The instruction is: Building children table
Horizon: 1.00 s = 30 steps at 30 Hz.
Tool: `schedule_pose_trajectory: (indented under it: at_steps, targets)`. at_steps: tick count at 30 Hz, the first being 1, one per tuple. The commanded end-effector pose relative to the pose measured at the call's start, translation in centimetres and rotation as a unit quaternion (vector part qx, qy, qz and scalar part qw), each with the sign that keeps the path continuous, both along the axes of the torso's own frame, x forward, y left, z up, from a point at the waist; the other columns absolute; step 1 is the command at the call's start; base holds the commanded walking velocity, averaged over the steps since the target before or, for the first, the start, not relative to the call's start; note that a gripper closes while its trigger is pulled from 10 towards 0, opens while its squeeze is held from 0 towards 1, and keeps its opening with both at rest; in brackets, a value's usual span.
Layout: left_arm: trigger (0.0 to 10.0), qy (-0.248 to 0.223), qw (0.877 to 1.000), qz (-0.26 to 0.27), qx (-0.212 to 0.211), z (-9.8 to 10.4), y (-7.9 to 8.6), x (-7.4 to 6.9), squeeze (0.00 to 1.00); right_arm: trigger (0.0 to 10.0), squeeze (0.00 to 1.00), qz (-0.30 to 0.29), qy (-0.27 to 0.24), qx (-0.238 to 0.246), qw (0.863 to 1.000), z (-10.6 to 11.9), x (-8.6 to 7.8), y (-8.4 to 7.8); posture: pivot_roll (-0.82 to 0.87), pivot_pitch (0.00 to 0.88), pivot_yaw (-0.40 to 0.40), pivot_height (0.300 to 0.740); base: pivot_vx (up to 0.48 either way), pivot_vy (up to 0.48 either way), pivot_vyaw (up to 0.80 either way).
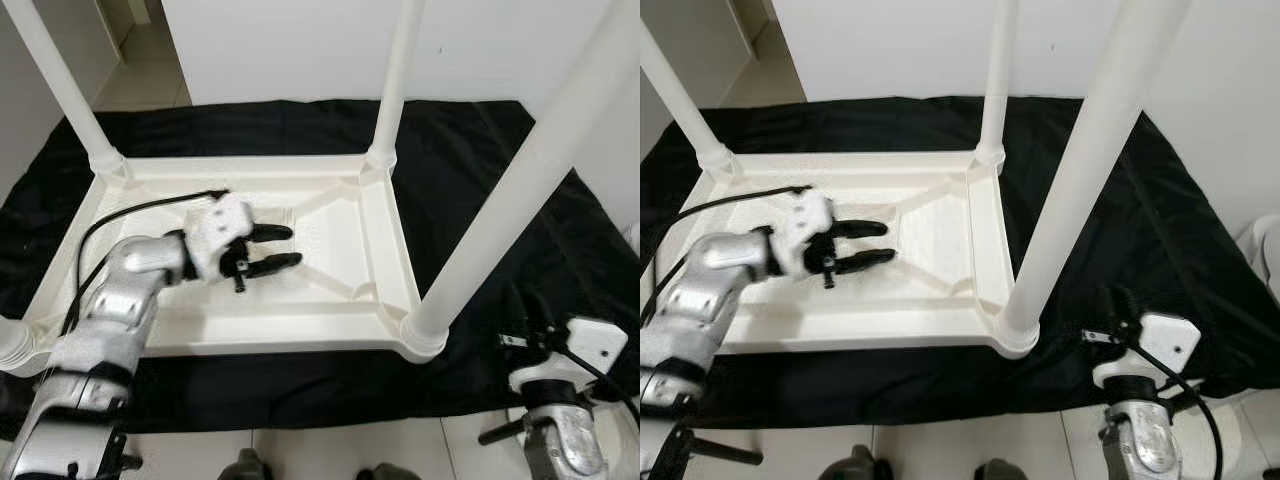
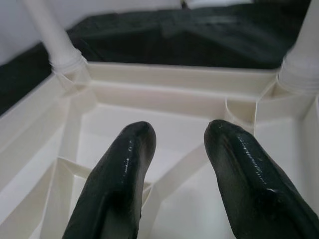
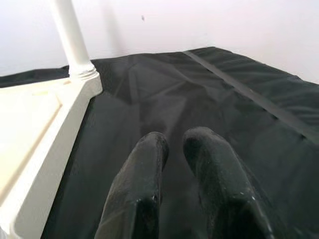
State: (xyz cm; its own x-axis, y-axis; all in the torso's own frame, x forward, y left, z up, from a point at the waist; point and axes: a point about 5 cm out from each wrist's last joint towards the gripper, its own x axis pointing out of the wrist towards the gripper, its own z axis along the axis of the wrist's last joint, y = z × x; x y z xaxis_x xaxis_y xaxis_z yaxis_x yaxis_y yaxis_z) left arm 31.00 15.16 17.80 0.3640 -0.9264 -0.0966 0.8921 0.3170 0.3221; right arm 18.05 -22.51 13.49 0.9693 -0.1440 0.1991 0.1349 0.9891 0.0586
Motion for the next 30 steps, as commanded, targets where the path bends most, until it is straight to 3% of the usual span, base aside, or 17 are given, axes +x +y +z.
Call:
schedule_pose_trajectory:
  at_steps: [1,3,5,13,16,20,21,22,28,29,30]
  targets:
    - [10.0,-0.009,0.998,0.053,-0.042,0.9,0.1,-0.3,0.00,10.0,0.00,0.012,-0.013,0.005,1.000,0.5,-0.3,0.3,-0.02,0.023,0.056,0.740,0.000,0.000,0.00]
    - [10.0,0.008,0.998,0.037,-0.053,0.8,-0.5,-2.3,0.00,10.0,0.00,0.040,-0.011,0.003,0.999,0.7,-1.0,0.6,-0.01,0.019,0.056,0.740,0.000,0.000,0.00]
    - [10.0,0.014,0.998,0.025,-0.047,0.6,-0.9,-3.3,0.00,10.0,0.00,0.063,-0.002,-0.018,0.998,0.7,-1.4,0.7,-0.01,0.018,0.055,0.740,0.000,0.000,0.00]
    - [10.0,0.020,0.999,0.025,-0.034,-0.2,-2.3,-3.8,0.00,10.0,0.00,0.083,0.014,-0.024,0.996,1.0,-2.0,0.0,-0.01,0.017,0.059,0.740,0.000,0.000,0.00]
    - [10.0,0.063,0.996,0.052,-0.042,-0.2,-4.0,-3.5,0.00,10.0,0.00,0.121,0.038,-0.055,0.990,1.5,-2.3,0.1,-0.02,0.017,0.072,0.740,0.000,0.000,0.00]
    - [10.0,0.090,0.993,0.061,-0.038,-0.3,-5.1,-3.5,0.00,10.0,0.00,0.148,0.041,-0.062,0.986,2.4,-2.5,0.0,-0.02,0.014,0.077,0.740,0.000,0.000,0.00]
    - [10.0,0.093,0.993,0.063,-0.038,-0.3,-5.6,-3.6,0.00,10.0,0.45,0.158,0.044,-0.064,0.984,2.5,-2.5,0.0,-0.02,0.014,0.077,0.740,0.000,0.000,0.00]
    - [10.0,0.086,0.993,0.064,-0.040,-0.3,-5.9,-3.5,0.00,10.0,1.00,0.165,0.050,-0.057,0.983,2.4,-2.4,0.0,-0.03,0.013,0.081,0.740,0.000,0.000,0.00]
    - [10.0,0.095,0.992,0.063,-0.052,-0.2,-6.6,-3.3,0.00,10.0,1.00,0.203,0.077,-0.048,0.975,2.0,-2.7,0.7,-0.03,0.015,0.078,0.740,0.000,0.000,0.00]
    - [10.0,0.120,0.990,0.040,-0.062,0.1,-7.5,-3.2,0.00,10.0,1.00,0.265,0.105,-0.064,0.956,1.8,-3.5,1.1,-0.03,0.017,0.062,0.740,0.000,0.000,0.00]
    - [10.0,0.120,0.990,0.040,-0.062,0.1,-7.5,-3.2,0.00,10.0,1.00,0.265,0.105,-0.064,0.956,1.8,-3.5,1.1,-0.03,0.017,0.062,0.740,0.000,0.000,0.00]
